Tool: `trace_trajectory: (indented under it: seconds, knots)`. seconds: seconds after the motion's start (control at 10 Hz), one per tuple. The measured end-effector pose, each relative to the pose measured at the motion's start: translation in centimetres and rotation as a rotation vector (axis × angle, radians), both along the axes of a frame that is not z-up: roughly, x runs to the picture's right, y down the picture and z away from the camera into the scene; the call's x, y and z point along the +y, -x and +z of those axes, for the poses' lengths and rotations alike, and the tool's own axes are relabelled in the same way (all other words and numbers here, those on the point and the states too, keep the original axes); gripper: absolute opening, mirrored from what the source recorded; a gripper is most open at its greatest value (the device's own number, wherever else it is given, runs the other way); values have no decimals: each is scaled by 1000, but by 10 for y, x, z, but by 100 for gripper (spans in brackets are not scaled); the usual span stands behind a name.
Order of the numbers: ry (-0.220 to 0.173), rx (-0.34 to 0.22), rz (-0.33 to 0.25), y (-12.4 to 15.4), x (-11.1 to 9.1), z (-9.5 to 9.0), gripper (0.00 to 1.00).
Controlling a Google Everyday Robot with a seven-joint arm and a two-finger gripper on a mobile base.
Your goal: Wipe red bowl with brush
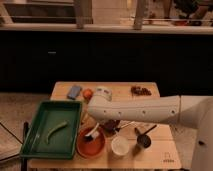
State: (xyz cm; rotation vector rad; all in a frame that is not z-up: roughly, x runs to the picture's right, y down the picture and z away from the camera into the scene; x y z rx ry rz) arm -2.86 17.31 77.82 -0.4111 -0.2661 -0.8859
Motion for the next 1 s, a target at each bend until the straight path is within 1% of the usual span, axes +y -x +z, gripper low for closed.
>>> trace_trajectory:
  seconds: [0.1,0.2,0.3,0.5,0.6,0.8,0.9,1.0]
  knots:
    - [-4,-27,-10,10,1,-6,1]
    - [-6,-45,-17,15,3,-10,1]
    - [-8,-69,-26,19,7,-18,1]
    - [-17,-102,-52,26,18,-32,1]
    - [-20,-107,-61,28,25,-38,1]
    - [-21,-89,-75,24,46,-39,1]
    - [-25,-57,-83,16,53,-36,1]
    - [-35,-11,-91,5,57,-32,1]
